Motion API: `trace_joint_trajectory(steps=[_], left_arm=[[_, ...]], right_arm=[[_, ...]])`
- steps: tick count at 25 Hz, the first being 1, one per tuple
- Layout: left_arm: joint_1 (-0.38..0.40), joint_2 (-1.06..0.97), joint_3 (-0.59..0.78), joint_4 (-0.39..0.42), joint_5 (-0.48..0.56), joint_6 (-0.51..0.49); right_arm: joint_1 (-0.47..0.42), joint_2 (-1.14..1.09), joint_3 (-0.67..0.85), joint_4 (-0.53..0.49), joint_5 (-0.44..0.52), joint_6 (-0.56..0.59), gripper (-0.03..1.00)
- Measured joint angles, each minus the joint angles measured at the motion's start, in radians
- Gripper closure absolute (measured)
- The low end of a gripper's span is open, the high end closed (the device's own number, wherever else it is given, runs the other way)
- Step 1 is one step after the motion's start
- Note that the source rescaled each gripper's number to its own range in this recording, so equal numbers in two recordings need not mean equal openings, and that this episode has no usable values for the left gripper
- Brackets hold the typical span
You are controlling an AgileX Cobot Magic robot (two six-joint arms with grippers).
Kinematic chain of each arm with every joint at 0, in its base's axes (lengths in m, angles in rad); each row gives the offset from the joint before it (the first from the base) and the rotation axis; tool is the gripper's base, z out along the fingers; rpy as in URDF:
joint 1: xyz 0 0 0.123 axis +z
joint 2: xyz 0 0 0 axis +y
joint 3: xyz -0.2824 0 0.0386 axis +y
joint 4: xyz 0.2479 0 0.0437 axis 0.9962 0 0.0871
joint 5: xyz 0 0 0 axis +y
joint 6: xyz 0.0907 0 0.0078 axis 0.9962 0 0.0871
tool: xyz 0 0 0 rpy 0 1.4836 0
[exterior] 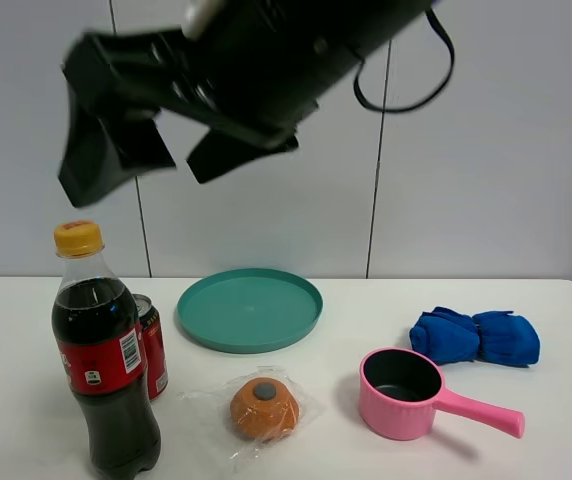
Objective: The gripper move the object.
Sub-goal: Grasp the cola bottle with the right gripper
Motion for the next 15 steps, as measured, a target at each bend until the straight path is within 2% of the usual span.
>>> trace_joint_trajectory(steps=[4,7,11,15], left_arm=[[0.000,0.000,0.000,0.000,0.000,0.000],[0.000,0.000,0.000,0.000,0.000,0.000],[0.000,0.000,0.000,0.000,0.000,0.000],[0.000,0.000,0.000,0.000,0.000,0.000]], right_arm=[[0.000,-0.006,0.195,-0.024,-0.180,-0.001,0.22],[0.000,-0.006,0.276,-0.063,-0.304,0.000,0.22],[0.020,-0.007,0.294,-0.114,-0.369,0.012,0.22],[0.086,0.002,0.294,-0.120,-0.408,0.039,0.22]])
